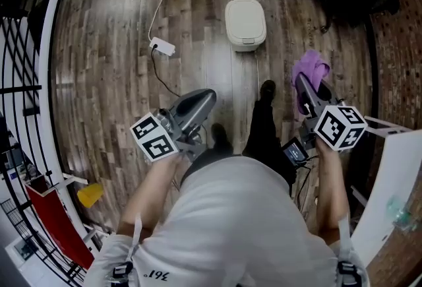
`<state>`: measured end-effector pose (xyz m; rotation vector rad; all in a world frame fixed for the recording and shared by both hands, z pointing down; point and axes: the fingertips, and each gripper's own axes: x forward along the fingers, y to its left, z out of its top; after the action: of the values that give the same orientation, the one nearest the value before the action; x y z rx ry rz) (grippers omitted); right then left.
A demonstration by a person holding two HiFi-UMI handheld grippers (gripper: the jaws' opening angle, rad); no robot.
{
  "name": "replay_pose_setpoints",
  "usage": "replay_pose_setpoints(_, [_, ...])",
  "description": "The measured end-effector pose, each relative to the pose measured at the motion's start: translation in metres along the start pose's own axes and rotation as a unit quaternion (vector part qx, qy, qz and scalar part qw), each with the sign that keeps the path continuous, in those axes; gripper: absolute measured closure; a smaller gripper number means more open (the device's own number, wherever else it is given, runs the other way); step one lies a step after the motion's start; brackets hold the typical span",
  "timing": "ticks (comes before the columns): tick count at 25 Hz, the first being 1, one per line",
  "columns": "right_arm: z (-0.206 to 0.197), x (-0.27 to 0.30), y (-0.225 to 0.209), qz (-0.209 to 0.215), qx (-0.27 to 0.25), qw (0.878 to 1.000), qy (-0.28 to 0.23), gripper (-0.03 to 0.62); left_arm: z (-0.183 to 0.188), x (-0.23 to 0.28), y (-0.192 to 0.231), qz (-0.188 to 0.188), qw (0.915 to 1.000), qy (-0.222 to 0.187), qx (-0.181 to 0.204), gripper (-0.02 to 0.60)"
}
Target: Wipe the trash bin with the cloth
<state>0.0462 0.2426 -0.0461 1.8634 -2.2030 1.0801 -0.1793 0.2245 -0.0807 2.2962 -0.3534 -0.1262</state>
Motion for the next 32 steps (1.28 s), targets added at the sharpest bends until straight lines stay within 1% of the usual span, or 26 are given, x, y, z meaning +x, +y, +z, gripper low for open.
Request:
replay_pose_setpoints(3, [0.023,0.033,-0.037,0.014,0.003,1.000,0.018,0.519,0.015,0.042,0.026,0.028,0.9995,-0.011,-0.004,0.578])
replay_pose_setpoints(6, [0.054,0.061,-0.070,0.033,-0.005,0.999,0.040,0.519,0.026,0.085,0.039,0.054,0.9984,-0.016,-0.011,0.577])
replay_pose_setpoints(10, [0.096,0.095,-0.106,0.058,-0.022,0.996,0.058,0.519,0.045,0.137,0.053,0.075,0.9972,-0.010,0.001,0.577])
replay_pose_setpoints(15, [0.120,0.133,-0.133,0.075,-0.036,0.993,0.087,0.519,0.061,0.179,0.073,0.090,0.9959,-0.008,0.007,0.577])
replay_pose_setpoints(18, [0.124,0.150,-0.137,0.077,-0.036,0.992,0.096,0.519,0.065,0.191,0.085,0.089,0.9960,-0.001,0.004,0.577])
replay_pose_setpoints(21, [0.121,0.165,-0.139,0.069,-0.034,0.992,0.102,0.519,0.068,0.198,0.102,0.082,0.9966,0.010,-0.003,0.577])
replay_pose_setpoints(25, [0.115,0.187,-0.135,0.049,-0.027,0.993,0.104,0.519,0.077,0.194,0.128,0.061,0.9976,0.032,-0.010,0.577])
replay_pose_setpoints(29, [0.109,0.211,-0.122,0.019,-0.016,0.993,0.111,0.519,0.094,0.184,0.155,0.034,0.9979,0.053,-0.017,0.577])
replay_pose_setpoints(32, [0.101,0.235,-0.108,0.005,-0.007,0.992,0.122,0.519,0.110,0.172,0.180,0.023,0.9973,0.067,-0.020,0.577])
